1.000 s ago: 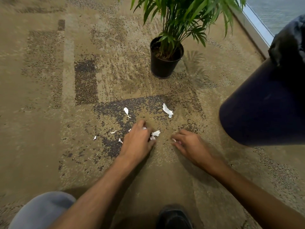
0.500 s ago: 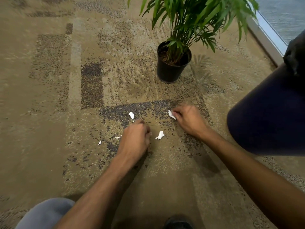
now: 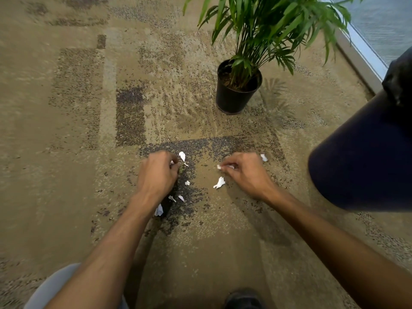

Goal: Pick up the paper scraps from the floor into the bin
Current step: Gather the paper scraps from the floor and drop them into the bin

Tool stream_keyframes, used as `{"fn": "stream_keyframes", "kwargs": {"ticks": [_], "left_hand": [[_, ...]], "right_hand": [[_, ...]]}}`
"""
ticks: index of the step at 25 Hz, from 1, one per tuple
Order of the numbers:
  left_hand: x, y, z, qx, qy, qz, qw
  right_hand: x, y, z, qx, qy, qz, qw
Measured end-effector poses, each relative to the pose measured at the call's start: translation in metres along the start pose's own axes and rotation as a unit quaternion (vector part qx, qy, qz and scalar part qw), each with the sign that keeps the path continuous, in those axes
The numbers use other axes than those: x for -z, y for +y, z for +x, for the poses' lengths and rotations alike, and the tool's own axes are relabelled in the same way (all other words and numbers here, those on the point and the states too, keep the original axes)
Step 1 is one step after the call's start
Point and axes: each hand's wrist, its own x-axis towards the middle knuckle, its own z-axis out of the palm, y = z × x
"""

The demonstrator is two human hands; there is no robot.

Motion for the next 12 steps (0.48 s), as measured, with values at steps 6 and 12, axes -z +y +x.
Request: {"fn": "stream_keyframes", "kwargs": {"ticks": [6, 12], "left_hand": [[-0.013, 0.003, 0.011, -0.047, 0.036, 0.027, 0.998], [-0.017, 0.01, 0.014, -0.068, -0.046, 0.13, 0.988]], "right_hand": [[-0.021, -0.01, -0.029, 0.067, -0.092, -0.124, 0.986], [-0.026, 0.001, -0.032, 0.086, -0.077, -0.089, 0.989]]}}
